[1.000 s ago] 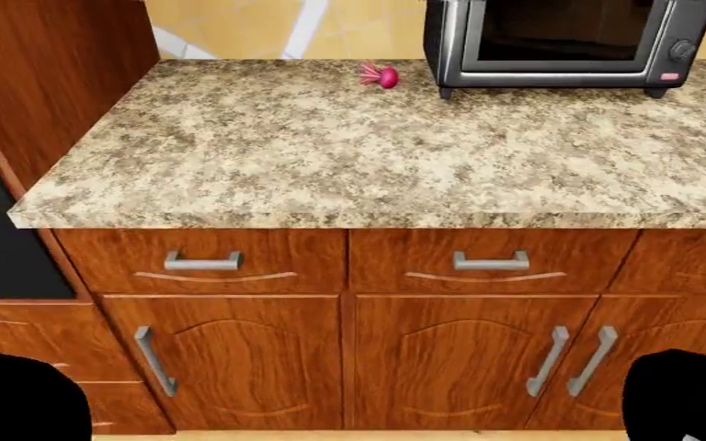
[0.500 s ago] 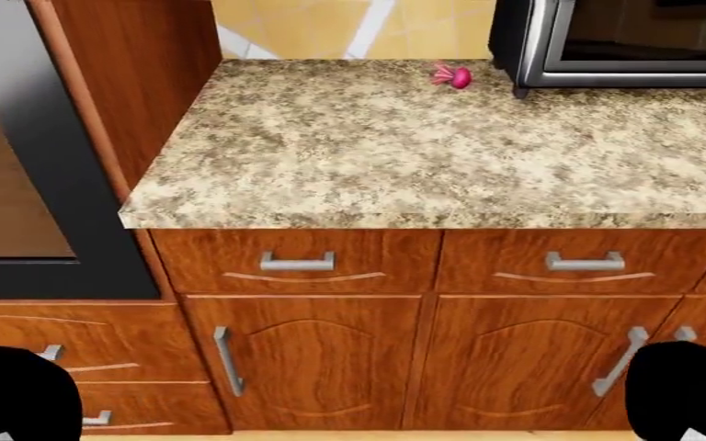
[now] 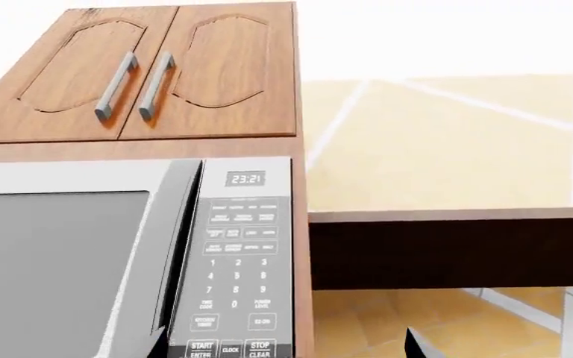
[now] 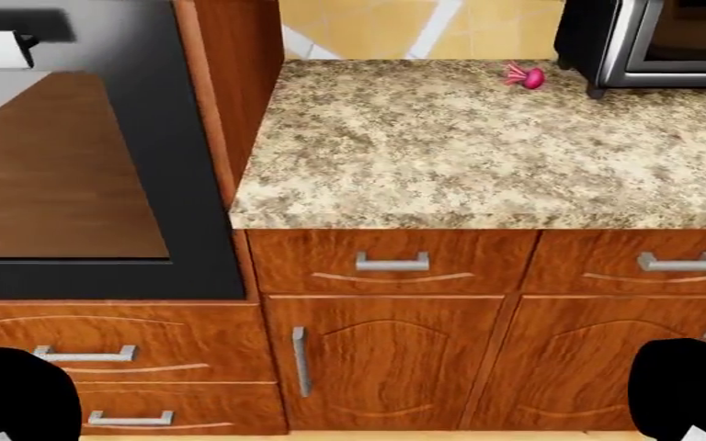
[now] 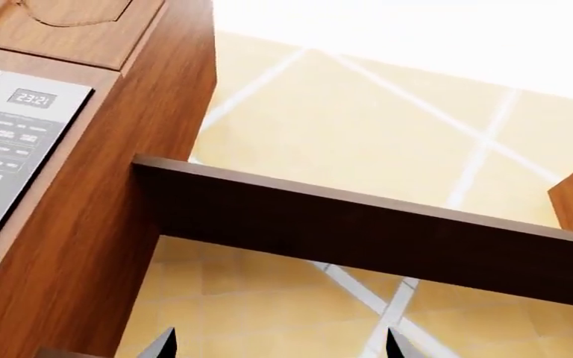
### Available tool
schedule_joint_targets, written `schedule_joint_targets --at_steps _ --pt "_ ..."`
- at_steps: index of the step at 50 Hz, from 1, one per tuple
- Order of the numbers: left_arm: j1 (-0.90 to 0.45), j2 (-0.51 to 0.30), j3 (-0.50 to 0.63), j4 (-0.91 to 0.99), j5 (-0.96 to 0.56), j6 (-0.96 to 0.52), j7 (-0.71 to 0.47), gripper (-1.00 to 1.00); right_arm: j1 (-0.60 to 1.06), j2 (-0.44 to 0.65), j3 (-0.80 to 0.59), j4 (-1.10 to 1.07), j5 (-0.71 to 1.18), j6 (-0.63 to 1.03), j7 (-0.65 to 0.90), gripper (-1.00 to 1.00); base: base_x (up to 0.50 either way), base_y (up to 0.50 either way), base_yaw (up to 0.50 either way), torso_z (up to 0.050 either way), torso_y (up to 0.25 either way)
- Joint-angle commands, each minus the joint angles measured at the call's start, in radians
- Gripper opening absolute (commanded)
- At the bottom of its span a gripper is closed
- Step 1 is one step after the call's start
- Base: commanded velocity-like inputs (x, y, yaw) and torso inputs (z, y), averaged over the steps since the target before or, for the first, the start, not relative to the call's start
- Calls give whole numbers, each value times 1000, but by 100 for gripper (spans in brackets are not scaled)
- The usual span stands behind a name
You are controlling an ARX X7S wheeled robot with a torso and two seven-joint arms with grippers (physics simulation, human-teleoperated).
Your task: Open the microwave door
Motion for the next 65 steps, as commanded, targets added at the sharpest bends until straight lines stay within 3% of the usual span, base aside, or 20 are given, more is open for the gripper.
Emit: schedule_joint_targets --at_steps 1,27,35,65 --pt "-2 -5 -8 0 -9 0 -2 100 -2 3 0 0 19 -5 13 100 0 500 0 0 0" --pt "0 -13 3 -8 -18 13 -9 100 -14 13 20 -1 65 -8 42 100 1 500 0 0 0" --pt "0 -15 10 -11 -20 17 -12 100 -16 17 28 -2 85 -2 49 100 1 0 0 0 0" --pt "-42 -25 17 -17 -40 -8 -33 100 -7 30 60 -10 162 17 95 100 490 1 0 0 0"
